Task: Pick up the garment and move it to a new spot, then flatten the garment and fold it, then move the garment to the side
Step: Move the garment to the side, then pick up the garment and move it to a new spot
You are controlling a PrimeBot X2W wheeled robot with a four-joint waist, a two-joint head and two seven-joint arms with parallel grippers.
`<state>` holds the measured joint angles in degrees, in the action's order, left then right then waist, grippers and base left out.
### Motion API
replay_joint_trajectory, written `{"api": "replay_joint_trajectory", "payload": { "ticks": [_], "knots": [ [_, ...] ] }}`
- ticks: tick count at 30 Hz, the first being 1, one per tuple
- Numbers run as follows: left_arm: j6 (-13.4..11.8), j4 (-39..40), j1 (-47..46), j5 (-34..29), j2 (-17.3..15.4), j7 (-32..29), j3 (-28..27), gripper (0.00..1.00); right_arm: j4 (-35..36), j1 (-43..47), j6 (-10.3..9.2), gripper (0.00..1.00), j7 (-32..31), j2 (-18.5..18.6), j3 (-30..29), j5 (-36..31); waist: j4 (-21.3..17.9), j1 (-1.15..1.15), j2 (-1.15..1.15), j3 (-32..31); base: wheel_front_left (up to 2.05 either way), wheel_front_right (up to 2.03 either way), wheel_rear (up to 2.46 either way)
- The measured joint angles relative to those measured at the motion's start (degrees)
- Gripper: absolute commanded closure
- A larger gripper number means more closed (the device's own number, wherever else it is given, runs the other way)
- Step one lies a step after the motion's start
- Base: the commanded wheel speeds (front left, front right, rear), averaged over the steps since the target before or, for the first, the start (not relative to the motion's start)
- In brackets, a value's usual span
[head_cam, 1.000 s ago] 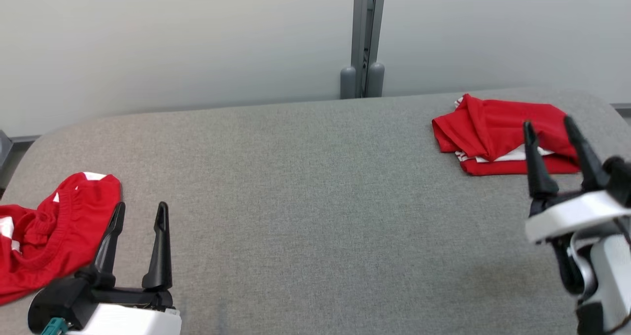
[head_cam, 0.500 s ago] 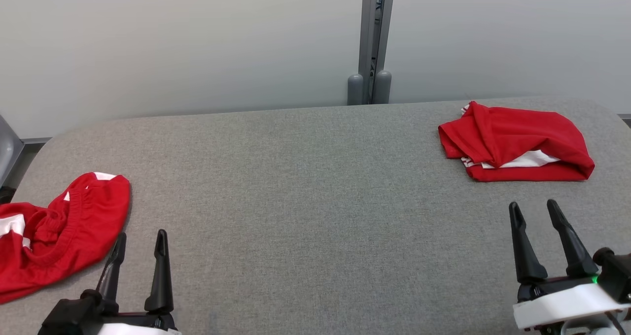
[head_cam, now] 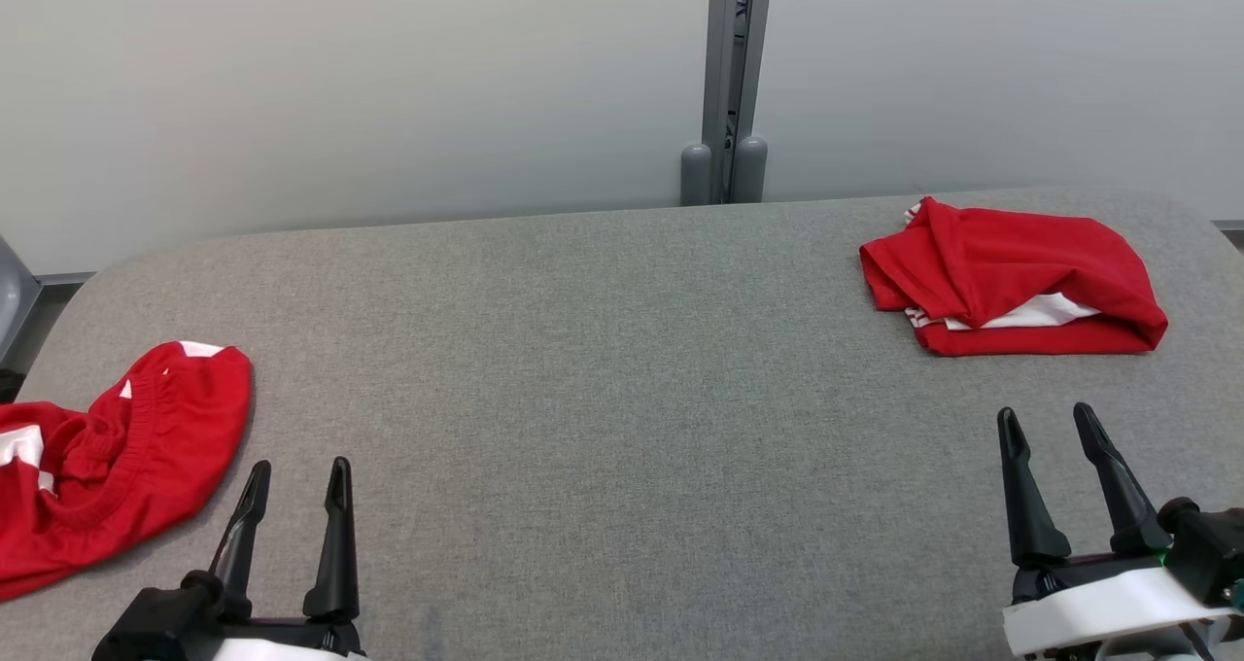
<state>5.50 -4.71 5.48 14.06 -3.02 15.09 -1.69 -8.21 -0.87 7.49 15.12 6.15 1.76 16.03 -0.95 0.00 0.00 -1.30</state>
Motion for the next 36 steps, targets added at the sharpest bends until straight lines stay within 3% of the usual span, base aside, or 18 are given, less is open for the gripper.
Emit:
{"api": "replay_joint_trajectory", "payload": {
  "ticks": [22, 28, 36],
  "knots": [
    [0.83, -1.25, -0.79, -0.84, 0.19, 0.00, -0.48, 0.00, -0.59, -0.51, 0.00, 0.00, 0.01, -0.48, 1.15, -1.05, 0.92, 0.00, 0.00, -0.03, 0.00, 0.00, 0.00],
    [0.70, -1.87, -1.29, -1.76, 0.21, 0.01, -1.03, 0.00, -1.43, -0.73, 0.00, 0.00, 0.00, -0.75, 2.40, -0.75, 4.44, 0.00, 0.00, -0.21, 0.00, 0.00, 0.00],
    [0.40, -2.24, -1.25, -2.81, 0.09, 0.01, -1.97, 0.00, -2.30, -0.76, 0.00, 0.00, 0.01, -1.46, 3.53, 0.13, 12.30, 0.00, 0.00, -0.95, 0.00, 0.00, 0.00]
  ]
}}
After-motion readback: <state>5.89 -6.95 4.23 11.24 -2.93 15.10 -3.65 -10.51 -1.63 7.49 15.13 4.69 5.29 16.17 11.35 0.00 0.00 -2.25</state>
